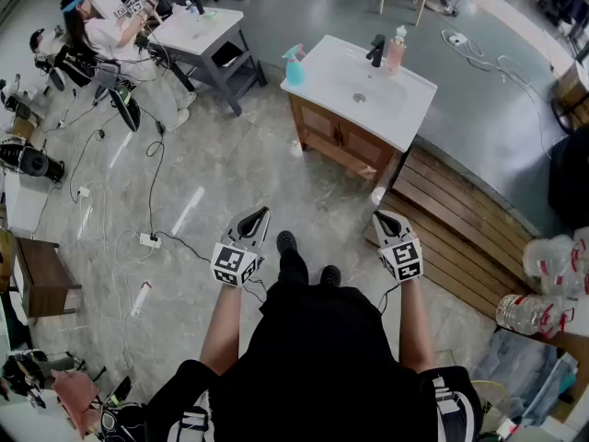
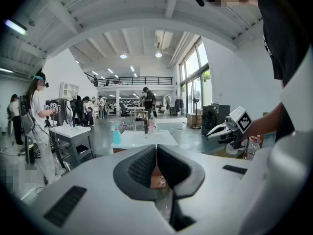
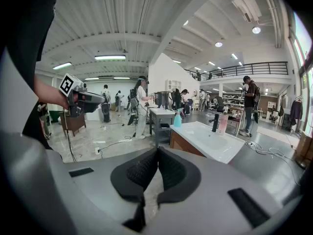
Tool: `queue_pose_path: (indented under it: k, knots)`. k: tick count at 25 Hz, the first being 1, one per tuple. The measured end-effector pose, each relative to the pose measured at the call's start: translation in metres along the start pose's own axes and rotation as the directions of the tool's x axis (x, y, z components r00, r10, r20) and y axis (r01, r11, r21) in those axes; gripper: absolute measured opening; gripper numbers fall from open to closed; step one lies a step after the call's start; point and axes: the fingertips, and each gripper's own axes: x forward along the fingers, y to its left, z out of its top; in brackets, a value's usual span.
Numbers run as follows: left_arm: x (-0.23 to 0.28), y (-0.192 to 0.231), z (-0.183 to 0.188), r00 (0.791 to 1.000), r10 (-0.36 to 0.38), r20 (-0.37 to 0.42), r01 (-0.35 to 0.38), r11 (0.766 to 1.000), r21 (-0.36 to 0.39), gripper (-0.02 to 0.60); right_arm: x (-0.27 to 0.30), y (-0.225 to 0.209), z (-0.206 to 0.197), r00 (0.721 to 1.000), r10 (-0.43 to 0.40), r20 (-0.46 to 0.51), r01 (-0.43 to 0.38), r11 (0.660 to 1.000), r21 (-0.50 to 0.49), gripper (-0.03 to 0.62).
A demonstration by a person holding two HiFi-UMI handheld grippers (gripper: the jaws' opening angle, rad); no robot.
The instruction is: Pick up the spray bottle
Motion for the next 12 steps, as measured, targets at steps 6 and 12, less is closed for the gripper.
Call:
queue_pose_path:
  k: [6,12]
  knots:
    - [0.009,-0.005,0.011,1.000,0.001,0.015,-0.001,1.000,0.016,0.028,-0.006,-0.019,-0.004,1.000,-0.018,0.008,0.017,1.000,0.013,0.015]
    - [0.007,-0.001,0.011,1.000,0.010,0.019,-0.010,1.000,0.005,0.028,-0.002,-0.015,-0.002,1.000,0.001,-0.003,-0.001,1.000,0.001,0.015]
